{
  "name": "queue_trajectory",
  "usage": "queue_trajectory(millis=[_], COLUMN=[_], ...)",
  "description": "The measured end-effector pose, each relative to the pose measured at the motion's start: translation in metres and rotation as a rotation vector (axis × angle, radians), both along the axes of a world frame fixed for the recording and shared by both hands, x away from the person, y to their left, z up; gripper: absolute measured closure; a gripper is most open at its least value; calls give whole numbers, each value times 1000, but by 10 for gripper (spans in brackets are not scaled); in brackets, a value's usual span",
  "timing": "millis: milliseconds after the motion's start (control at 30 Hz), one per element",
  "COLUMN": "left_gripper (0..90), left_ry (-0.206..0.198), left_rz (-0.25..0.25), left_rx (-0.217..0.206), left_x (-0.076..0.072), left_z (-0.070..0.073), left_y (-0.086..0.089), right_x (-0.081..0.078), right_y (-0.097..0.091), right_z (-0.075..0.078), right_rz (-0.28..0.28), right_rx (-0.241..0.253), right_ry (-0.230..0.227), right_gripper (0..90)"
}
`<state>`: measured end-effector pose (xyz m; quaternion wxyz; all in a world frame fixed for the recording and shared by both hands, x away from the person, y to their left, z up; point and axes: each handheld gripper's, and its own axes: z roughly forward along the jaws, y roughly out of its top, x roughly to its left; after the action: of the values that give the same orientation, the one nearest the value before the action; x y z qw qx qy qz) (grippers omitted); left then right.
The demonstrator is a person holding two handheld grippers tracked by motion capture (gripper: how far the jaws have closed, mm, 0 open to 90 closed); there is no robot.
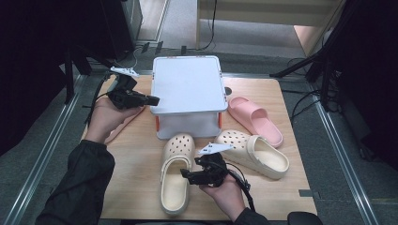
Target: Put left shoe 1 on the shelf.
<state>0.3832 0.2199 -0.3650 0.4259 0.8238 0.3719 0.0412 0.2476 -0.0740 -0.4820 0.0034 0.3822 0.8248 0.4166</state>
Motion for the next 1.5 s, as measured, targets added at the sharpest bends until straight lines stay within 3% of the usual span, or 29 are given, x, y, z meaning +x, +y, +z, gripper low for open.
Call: queue_trajectory(millis=[167, 300, 433, 500, 633, 667, 1000, 1300, 1500], left_gripper=[895, 894, 894, 895, 895, 895, 893, 890, 887], left_ry=[-2, 4, 17, 15, 5, 2, 6, 2, 4], left_rz=[6, 4, 2, -7, -12, -15, -18, -17, -17], left_rx=[28, 38, 52, 37, 48, 52, 48, 36, 32], left_x=[3, 5, 7, 7, 6, 5, 4, 4, 4], left_z=[-3, -6, -12, -14, -14, -13, -14, -15, -15], left_y=[0, 0, -3, -3, -4, -4, -5, -2, -2], right_x=[-2, -1, 3, 6, 8, 9, 12, 24, 39], right_y=[10, 19, 21, 21, 21, 19, 14, 9, 8], right_z=[-7, -14, -19, -21, -22, -21, -17, -7, 10], right_rz=[2, -34, -58, -66, -75, -75, -73, -68, -92], right_rx=[-34, -66, -103, -111, -105, -99, -55, -42, -24], right_ry=[-14, -14, -42, -40, -33, -43, -53, -38, -102], right_gripper=[322, 320, 365, 383, 436, 497, 747, 774, 774])
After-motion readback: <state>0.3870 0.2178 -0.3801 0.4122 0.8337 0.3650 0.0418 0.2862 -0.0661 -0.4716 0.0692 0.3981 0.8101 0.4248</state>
